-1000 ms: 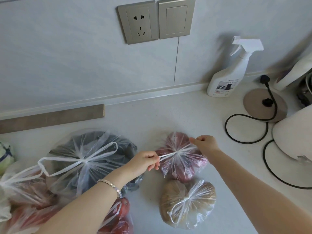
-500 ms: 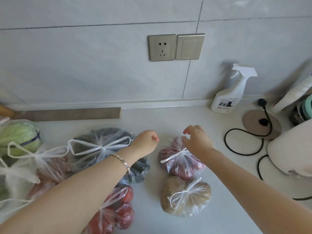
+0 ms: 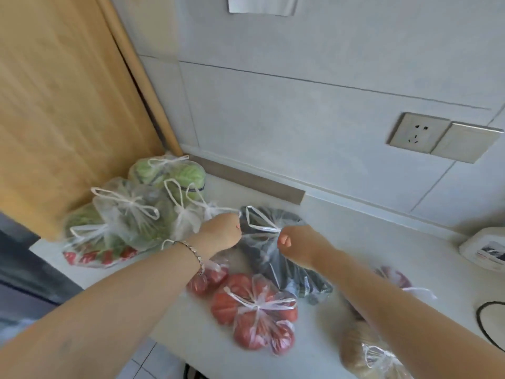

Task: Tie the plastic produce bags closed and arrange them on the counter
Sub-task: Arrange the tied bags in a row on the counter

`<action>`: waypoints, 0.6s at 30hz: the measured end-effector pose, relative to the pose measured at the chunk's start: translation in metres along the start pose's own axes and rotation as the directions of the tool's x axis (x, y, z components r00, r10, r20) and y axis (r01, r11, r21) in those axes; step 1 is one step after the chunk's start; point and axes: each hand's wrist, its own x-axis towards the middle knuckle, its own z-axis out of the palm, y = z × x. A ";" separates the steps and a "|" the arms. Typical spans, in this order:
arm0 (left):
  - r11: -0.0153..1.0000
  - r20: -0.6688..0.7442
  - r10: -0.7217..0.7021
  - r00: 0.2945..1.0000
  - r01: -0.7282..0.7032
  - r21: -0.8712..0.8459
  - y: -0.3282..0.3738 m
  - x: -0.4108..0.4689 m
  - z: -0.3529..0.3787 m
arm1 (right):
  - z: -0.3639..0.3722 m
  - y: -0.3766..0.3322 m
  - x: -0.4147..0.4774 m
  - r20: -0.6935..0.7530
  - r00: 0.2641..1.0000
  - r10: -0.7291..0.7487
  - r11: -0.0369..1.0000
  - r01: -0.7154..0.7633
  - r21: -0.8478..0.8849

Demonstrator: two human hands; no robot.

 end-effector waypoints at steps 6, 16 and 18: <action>0.996 -0.136 -0.083 0.987 0.076 -0.054 -0.113 0.022 -0.048 | 0.018 -0.096 0.061 0.002 0.997 -0.082 0.994 0.082 -0.068; 0.996 -0.302 0.011 0.953 0.015 0.085 -0.281 0.142 -0.137 | 0.029 -0.224 0.202 -0.160 0.978 0.130 0.985 -0.110 0.131; 0.986 -0.249 0.062 0.966 -0.021 0.166 -0.301 0.170 -0.150 | 0.031 -0.240 0.224 -0.214 0.959 0.184 0.974 -0.149 0.170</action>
